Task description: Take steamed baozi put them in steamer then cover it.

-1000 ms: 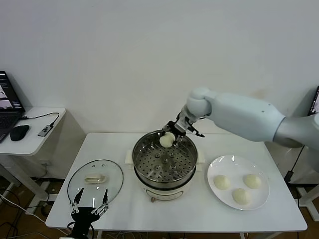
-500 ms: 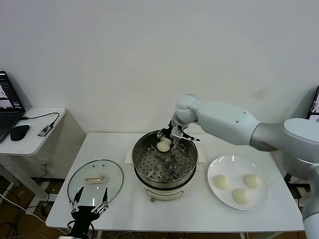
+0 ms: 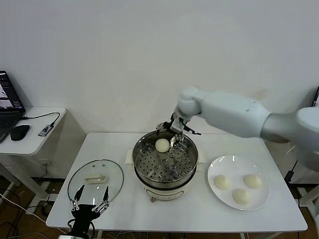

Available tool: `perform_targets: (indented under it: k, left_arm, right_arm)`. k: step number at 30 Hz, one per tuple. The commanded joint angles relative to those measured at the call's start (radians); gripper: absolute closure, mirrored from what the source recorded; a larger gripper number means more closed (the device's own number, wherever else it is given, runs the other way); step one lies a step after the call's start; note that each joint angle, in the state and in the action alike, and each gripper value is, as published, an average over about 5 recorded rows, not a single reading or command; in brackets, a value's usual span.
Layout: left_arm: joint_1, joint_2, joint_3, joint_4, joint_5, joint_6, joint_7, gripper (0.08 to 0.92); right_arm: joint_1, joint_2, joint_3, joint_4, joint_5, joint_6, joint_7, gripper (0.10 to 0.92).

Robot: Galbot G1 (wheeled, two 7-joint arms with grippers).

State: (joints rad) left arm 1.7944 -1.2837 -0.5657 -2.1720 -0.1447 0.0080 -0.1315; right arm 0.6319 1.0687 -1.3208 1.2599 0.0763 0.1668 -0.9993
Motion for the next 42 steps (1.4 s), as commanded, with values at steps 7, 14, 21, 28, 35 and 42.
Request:
perform_targets:
  k: [7,14,21,28,35,42]
  left_arm:
    - [-0.014,0.032,-0.003,-0.022,-0.005,0.011,0.003,0.177]
    - [-0.029,0.039,0.003,-0.007,-0.004,0.012,0.005,0.177]
    - [-0.044,0.041,0.003,0.005,-0.002,0.021,0.006,0.177]
    - [-0.049,0.045,-0.021,0.020,-0.005,0.023,0.009,0.177]
    - [-0.051,0.040,-0.030,0.027,-0.004,0.025,0.009,0.177]
    - [-0.048,0.032,-0.032,0.036,-0.001,0.025,0.010,0.177]
  right_arm:
    - [0.169,-0.520,-0.091,0.406,0.266,-0.560,-0.046,0.203]
    - [-0.009,-0.664,-0.012,0.429,0.146,-0.508,-0.055,0.203]
    - [-0.351,-0.686,0.230,0.389,0.024,-0.464,-0.056,0.203]
    - [-0.573,-0.634,0.382,0.296,-0.097,-0.447,-0.044,0.203]
    - [-0.662,-0.565,0.424,0.211,-0.142,-0.431,-0.038,0.203]
    - [-0.684,-0.488,0.432,0.158,-0.148,-0.423,-0.033,0.203]
